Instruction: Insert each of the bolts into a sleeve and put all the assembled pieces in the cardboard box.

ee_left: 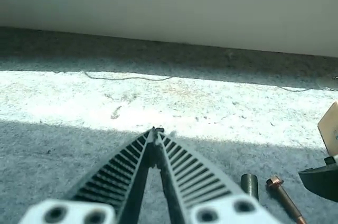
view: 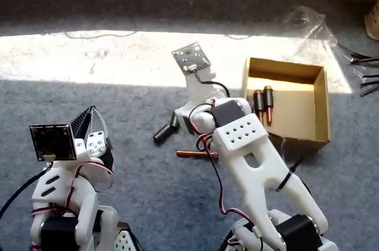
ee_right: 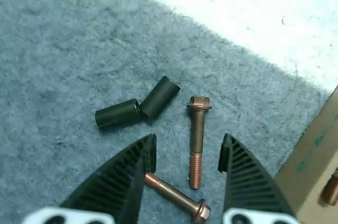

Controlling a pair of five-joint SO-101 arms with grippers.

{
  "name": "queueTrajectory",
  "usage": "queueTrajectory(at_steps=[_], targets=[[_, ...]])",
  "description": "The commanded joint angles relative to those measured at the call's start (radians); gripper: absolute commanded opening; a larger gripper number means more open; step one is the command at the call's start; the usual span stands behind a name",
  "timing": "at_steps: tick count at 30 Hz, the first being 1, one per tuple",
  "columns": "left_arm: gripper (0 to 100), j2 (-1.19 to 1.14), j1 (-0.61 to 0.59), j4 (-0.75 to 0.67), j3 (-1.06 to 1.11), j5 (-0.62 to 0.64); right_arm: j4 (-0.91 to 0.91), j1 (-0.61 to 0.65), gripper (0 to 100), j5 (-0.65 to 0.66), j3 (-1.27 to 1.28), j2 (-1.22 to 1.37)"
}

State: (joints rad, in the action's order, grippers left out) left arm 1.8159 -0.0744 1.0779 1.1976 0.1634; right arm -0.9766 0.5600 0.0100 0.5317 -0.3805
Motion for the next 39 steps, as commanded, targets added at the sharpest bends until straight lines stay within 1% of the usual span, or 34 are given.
queueTrajectory(at_steps=[1,3,6,10,13,17,19,22,26,27,29,31,33,35,39], targets=[[1,0.012,-0.010,0.005,-0.047,-0.008,0.025,0.031,17.6,-0.097,-0.067,-0.033],[1,0.012,-0.031,0.005,-0.047,-0.008,0.016,0.068,17.6,-0.117,-0.090,-0.033],[1,0.012,-0.102,0.005,-0.045,-0.008,-0.028,0.125,17.6,-0.155,-0.165,-0.033],[1,0.012,-0.177,0.005,-0.044,-0.005,-0.077,0.150,17.6,-0.215,-0.278,-0.031],[1,0.012,-0.185,0.005,-0.044,-0.005,-0.113,0.150,17.2,-0.250,-0.340,-0.031],[1,0.012,-0.185,0.005,-0.042,-0.005,-0.148,0.143,11.0,-0.253,-0.383,-0.031],[1,0.012,-0.185,0.006,-0.038,-0.005,-0.145,0.137,9.8,-0.252,-0.383,-0.024],[1,0.012,-0.185,0.000,-0.012,-0.005,-0.139,0.128,9.8,-0.256,-0.389,0.064],[1,0.012,-0.185,-0.002,0.021,-0.006,-0.107,0.140,9.5,-0.259,-0.437,0.257],[1,0.012,-0.185,-0.002,0.021,-0.006,-0.094,0.147,9.5,-0.281,-0.456,0.300],[1,0.012,-0.185,-0.002,0.021,-0.006,-0.088,0.148,9.5,-0.368,-0.507,0.374],[1,0.012,-0.185,-0.002,0.021,-0.006,-0.088,0.143,9.5,-0.462,-0.555,0.420],[1,0.012,-0.185,-0.002,0.021,-0.006,-0.087,0.128,9.5,-0.520,-0.591,0.453],[1,0.012,-0.183,-0.002,0.021,-0.006,-0.087,0.124,9.5,-0.554,-0.605,0.484],[1,0.012,-0.183,-0.002,0.021,-0.006,-0.088,0.124,9.8,-0.560,-0.601,0.547]])
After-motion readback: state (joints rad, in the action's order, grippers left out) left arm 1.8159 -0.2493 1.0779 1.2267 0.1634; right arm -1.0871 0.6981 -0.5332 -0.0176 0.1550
